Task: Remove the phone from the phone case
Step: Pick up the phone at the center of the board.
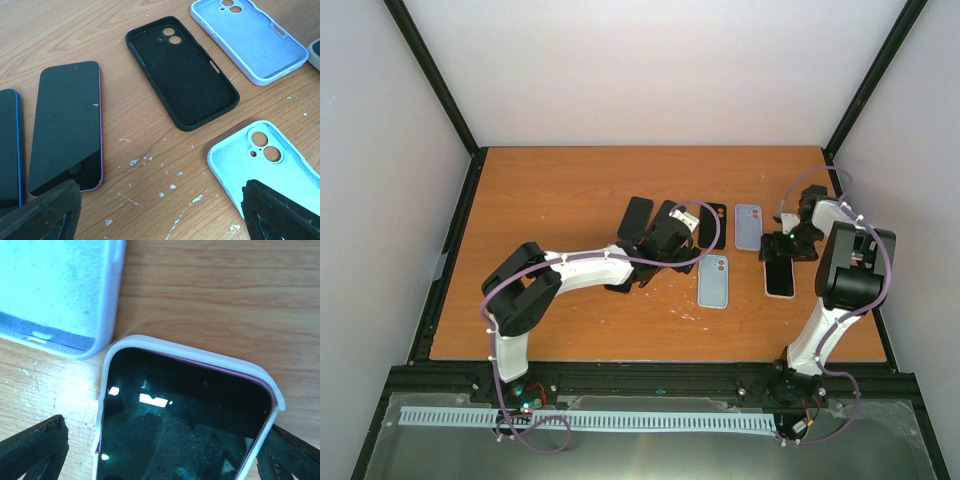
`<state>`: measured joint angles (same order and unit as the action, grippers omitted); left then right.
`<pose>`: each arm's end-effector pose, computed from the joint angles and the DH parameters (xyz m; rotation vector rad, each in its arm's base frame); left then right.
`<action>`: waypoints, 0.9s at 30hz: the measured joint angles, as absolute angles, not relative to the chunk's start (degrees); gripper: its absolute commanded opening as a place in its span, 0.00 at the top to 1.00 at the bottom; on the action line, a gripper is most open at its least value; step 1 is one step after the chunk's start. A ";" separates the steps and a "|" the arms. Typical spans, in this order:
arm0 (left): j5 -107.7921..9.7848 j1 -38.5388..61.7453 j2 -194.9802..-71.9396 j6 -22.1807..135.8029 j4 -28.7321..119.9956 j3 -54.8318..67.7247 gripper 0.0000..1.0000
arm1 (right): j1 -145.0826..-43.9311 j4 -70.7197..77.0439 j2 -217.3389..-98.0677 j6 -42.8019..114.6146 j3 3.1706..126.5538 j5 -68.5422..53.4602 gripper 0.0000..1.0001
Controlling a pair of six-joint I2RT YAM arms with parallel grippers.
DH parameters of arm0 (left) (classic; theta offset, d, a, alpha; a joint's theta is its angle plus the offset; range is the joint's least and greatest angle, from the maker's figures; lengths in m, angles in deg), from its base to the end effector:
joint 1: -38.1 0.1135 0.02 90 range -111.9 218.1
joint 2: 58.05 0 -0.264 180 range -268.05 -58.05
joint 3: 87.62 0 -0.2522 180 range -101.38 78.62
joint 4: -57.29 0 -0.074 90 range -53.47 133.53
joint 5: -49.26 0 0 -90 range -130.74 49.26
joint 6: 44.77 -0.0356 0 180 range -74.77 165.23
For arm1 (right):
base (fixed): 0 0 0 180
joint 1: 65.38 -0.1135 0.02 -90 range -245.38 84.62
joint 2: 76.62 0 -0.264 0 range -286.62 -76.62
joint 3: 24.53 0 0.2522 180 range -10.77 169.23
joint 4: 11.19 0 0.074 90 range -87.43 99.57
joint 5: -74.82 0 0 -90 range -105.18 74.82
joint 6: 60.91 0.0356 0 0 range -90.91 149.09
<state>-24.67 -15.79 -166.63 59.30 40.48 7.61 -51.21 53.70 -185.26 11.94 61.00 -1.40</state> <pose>0.2537 -0.3311 0.1915 0.6321 2.1761 -0.3163 0.3319 -0.0750 0.1562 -0.0850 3.0234 0.3377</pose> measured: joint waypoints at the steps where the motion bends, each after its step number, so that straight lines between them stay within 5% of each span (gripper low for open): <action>1: -24.69 -15.79 -166.63 59.30 40.48 7.61 0.12 | -52.52 52.63 -184.58 11.92 59.92 -2.73 0.00; 12: -24.75 -15.79 -166.63 59.30 40.48 7.61 0.12 | -58.03 46.44 -176.93 10.22 48.34 -13.93 0.01; 27: -24.97 -15.79 -166.63 59.32 40.48 7.57 0.12 | -55.86 49.11 -175.45 7.75 46.99 -13.66 0.29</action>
<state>-24.97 -15.79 -166.63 59.32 40.48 7.57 -55.86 49.11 -175.45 7.75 46.99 -13.66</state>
